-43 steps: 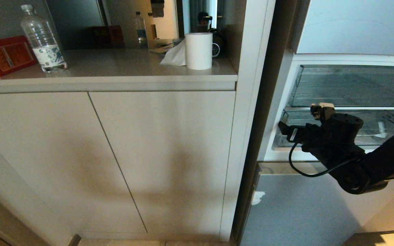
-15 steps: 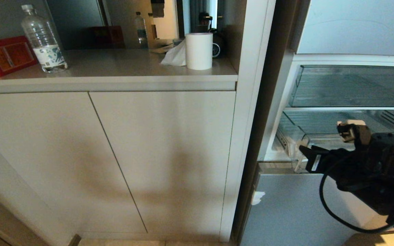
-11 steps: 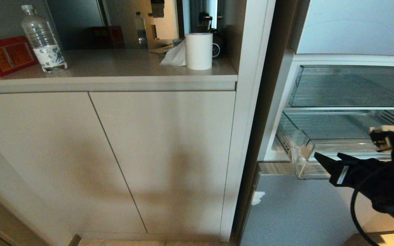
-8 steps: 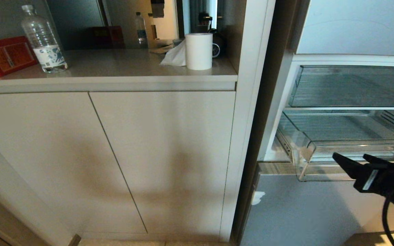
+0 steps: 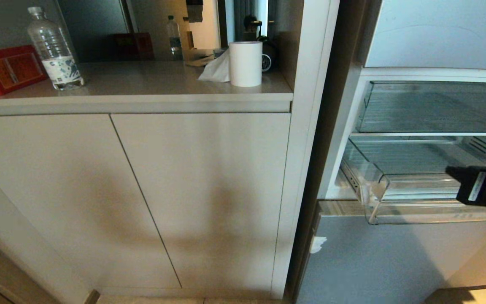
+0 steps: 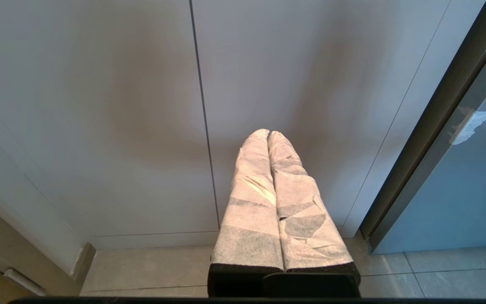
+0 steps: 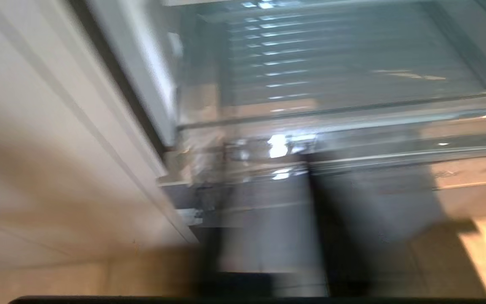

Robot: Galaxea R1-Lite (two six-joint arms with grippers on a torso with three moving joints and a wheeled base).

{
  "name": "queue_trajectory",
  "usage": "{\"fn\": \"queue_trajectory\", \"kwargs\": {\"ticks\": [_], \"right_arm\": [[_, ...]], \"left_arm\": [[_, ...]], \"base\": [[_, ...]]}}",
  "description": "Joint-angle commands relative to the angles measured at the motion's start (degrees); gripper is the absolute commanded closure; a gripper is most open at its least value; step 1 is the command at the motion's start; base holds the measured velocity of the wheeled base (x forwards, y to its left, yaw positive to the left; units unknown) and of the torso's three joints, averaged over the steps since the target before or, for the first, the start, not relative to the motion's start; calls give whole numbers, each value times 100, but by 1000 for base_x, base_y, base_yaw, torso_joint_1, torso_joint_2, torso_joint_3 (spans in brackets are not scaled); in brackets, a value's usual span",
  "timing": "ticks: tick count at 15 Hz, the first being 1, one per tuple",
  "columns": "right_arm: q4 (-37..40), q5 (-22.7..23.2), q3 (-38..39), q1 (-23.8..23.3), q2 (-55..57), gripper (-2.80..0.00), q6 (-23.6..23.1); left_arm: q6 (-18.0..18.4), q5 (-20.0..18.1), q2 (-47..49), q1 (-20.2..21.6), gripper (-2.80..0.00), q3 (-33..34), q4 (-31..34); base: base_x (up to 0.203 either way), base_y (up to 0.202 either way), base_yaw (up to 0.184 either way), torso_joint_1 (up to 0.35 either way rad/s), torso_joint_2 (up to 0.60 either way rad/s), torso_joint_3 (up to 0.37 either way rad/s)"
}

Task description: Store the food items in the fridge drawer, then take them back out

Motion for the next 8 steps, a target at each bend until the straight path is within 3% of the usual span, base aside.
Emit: {"fn": "queue_trajectory", "kwargs": {"ticks": [1,5,8], "right_arm": [[251,18,-689,-232,861,0,-11],[644,116,-1585,-597,1954,0,-16],[1664,325,-2161,-715,2265,0,-10]], "left_arm": [[0,4,0,4,0,0,0],[-1,-4,5,4,0,0,0],[8,4,5,4,0,0,0]], "base": [[0,0,0,0,0,0],[0,0,0,0,0,0],[0,0,0,0,0,0]]}}
